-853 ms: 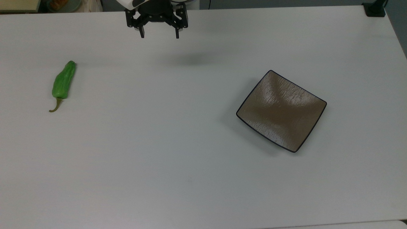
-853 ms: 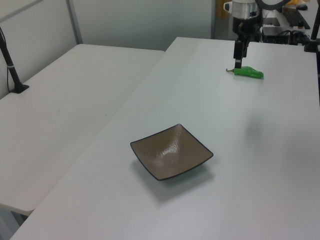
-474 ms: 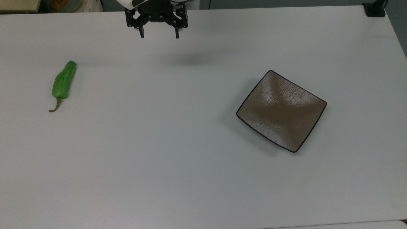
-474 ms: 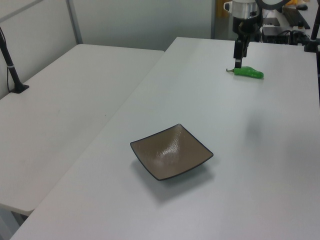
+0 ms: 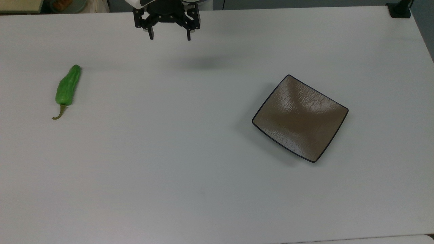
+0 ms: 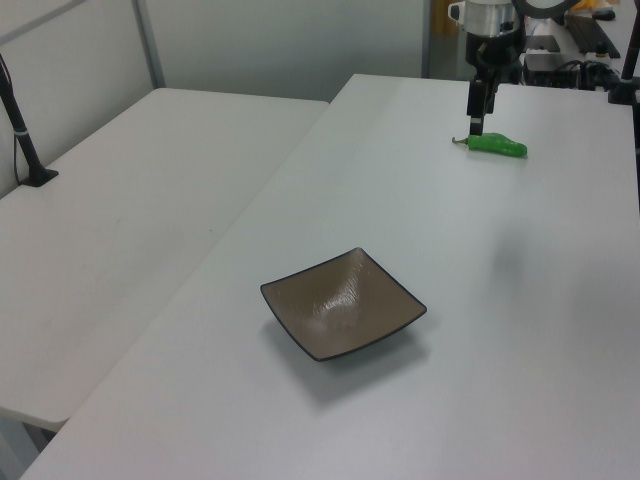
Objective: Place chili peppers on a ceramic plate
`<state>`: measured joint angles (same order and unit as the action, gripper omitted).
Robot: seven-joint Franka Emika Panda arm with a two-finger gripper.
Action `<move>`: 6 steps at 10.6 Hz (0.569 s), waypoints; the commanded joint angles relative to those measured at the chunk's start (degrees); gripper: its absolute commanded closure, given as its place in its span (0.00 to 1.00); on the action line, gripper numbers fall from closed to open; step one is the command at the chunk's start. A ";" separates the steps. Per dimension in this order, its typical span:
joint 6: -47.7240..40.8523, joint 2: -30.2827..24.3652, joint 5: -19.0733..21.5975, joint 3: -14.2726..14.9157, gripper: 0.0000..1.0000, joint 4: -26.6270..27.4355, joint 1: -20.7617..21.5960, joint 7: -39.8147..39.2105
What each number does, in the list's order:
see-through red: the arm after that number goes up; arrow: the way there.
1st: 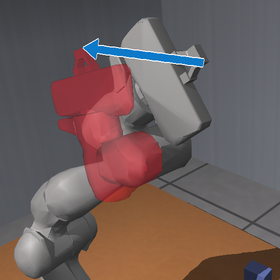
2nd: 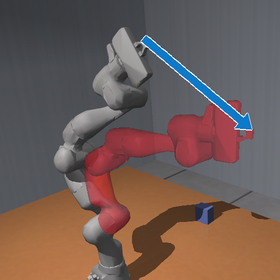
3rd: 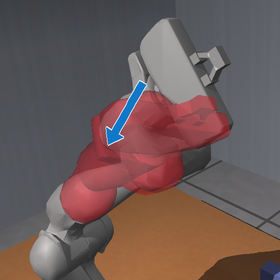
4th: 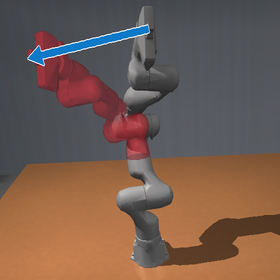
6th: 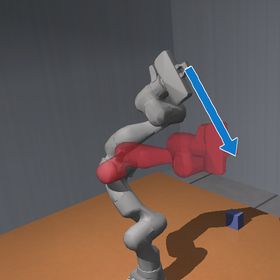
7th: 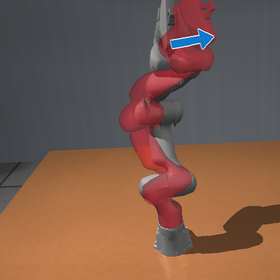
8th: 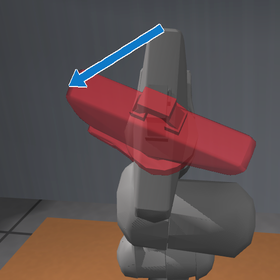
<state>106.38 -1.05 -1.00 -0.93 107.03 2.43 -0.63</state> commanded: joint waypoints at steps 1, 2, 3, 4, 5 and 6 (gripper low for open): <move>-0.30 -1.59 0.03 0.32 0.00 1.16 0.29 0.90; -0.21 -1.59 0.03 0.32 0.00 1.16 0.29 0.90; -0.21 -1.59 0.03 0.32 0.00 1.16 0.29 0.98; -0.04 -1.59 0.03 0.32 0.00 1.16 0.29 1.07; 0.05 -1.59 0.03 0.32 0.00 1.16 0.29 0.99; 0.05 -1.59 0.03 0.32 0.00 1.16 0.29 0.98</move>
<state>106.38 -1.10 -0.99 -0.93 107.03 2.43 -0.62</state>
